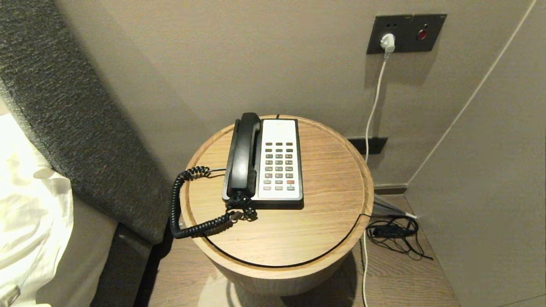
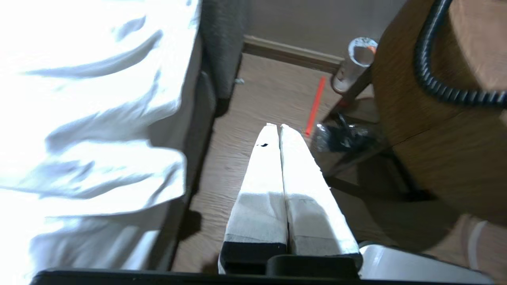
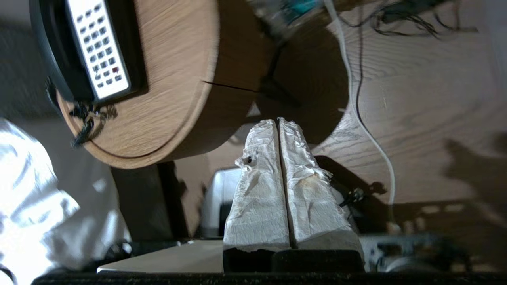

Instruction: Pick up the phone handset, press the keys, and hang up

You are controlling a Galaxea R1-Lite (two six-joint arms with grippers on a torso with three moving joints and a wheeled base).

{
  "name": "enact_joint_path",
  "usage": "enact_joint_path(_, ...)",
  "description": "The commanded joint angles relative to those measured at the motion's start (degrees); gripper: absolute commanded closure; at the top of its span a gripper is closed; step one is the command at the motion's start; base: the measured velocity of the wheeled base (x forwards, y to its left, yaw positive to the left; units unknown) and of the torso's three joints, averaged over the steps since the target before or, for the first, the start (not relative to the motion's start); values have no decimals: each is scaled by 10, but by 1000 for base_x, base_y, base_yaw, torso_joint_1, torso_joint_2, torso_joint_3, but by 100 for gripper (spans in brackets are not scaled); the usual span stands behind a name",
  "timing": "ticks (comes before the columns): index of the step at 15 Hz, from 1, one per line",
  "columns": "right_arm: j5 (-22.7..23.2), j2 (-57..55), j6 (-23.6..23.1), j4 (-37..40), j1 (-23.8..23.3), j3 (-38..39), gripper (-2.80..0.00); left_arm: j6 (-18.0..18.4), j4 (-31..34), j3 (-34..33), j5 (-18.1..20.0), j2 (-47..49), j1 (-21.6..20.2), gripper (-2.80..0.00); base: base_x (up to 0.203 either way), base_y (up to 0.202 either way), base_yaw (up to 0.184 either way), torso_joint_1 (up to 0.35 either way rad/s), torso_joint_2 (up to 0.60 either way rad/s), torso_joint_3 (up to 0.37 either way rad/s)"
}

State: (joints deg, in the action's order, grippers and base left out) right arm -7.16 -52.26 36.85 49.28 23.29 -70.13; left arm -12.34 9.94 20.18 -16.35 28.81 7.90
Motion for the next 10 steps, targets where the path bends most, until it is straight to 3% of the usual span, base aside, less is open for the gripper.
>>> enact_joint_path(1, 6, 143, 17, 11, -46, 64, 0, 18, 24, -22, 4, -104, -18, 0, 0, 0, 0, 0, 0, 0)
enact_joint_path(3, 12, 200, 33, 41, -84, 91, 0, 35, 69, -22, 3, -126, -32, 0, 0, 0, 0, 0, 0, 0)
enact_joint_path(6, 16, 253, 41, 90, -115, 103, 0, 44, 73, -19, 12, -144, -86, 0, 0, 0, 0, 0, 0, 0)
enact_joint_path(8, 16, 275, 41, 98, -119, 112, 0, 67, 67, -41, 36, -167, -95, 0, 0, 0, 0, 0, 0, 0)
enact_joint_path(10, 17, 302, 42, 111, -135, 128, 0, 68, 64, -49, 39, -169, -96, 0, 0, 0, 0, 0, 0, 0)
